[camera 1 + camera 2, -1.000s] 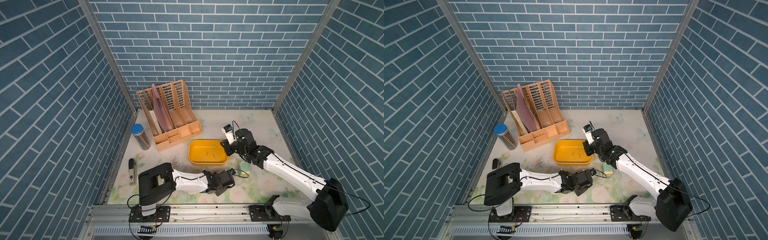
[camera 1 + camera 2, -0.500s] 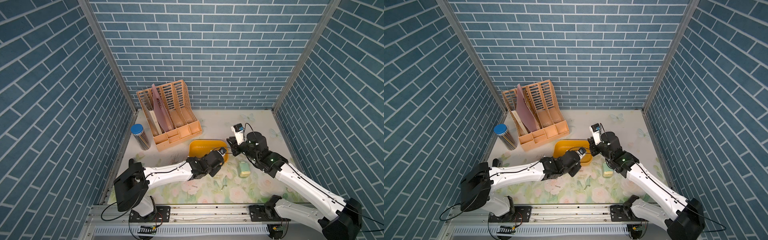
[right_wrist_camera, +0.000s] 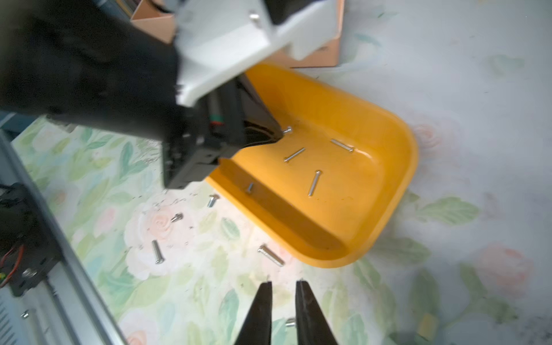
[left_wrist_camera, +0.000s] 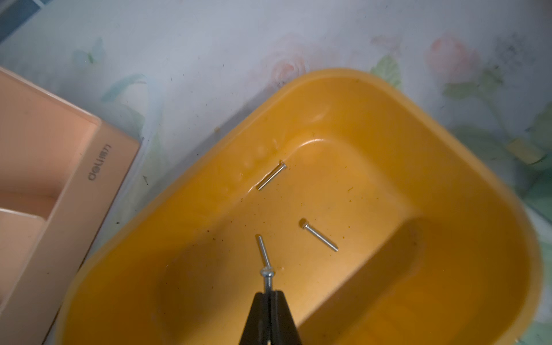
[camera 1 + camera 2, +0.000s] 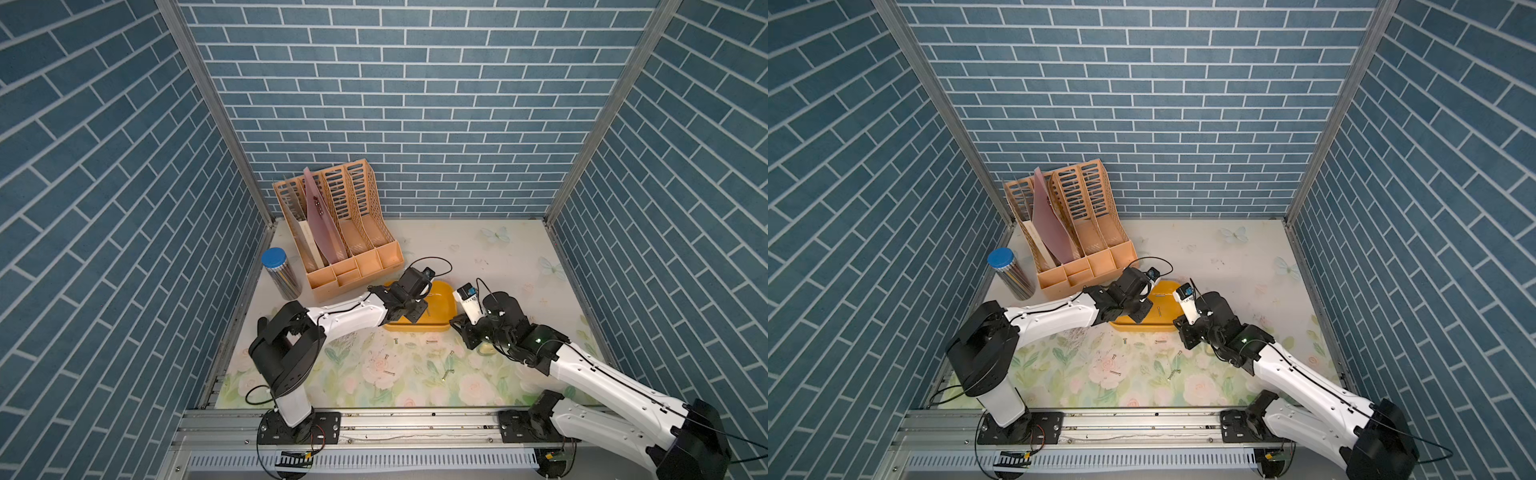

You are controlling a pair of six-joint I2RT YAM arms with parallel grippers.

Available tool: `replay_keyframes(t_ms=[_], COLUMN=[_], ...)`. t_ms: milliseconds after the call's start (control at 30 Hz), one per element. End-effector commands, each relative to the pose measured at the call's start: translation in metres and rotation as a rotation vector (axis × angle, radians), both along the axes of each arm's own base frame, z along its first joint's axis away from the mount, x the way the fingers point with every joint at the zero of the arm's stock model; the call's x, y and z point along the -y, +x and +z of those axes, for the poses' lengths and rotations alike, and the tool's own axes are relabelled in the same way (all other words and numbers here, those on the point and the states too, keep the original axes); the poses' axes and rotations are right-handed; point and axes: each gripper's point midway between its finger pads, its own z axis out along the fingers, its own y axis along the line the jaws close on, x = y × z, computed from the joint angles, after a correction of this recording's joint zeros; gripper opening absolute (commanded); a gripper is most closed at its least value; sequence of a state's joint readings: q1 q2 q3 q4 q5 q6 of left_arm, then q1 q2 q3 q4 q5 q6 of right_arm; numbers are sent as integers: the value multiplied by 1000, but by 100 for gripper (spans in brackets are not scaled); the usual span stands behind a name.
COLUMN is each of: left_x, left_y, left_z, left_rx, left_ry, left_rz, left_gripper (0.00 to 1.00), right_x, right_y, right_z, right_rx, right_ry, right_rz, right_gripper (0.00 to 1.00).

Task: Put the screws on the desktop into the storage box
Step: Place the screw in the storage box.

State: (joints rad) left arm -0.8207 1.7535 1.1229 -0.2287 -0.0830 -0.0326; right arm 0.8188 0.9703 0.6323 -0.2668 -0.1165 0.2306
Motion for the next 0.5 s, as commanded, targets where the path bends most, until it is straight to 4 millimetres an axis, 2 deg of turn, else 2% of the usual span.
replay_keyframes(t_ms=[0,67,167,267,333,467], left_x=[6,5,0,-4,-8,-10], left_y=[2,3,2,2,3,0], left_z=[-2,-6,-10,-16,-20,-27], left_rx=[-22,-22,-23,-30,-36,-53], left_ry=[2,13,25,24,25,36], left_rz=[-30,-26,-18,-18,-13,-27], left_gripper=[0,0,7,11,17,23], right_x=[-19,-25,-18,-4,-6,-3], right_y=[-26,-40,-50,-53,-60,-69], right_z=[-16,-30,-46,-52,-53,-72], right_rx=[-80,-110,-116,-108,-126,-132], right_ry=[-36,-75,-135,-117,-89,-157], right_rz=[69,87,53,4,11,18], right_gripper=[19,19,20,19,19,21])
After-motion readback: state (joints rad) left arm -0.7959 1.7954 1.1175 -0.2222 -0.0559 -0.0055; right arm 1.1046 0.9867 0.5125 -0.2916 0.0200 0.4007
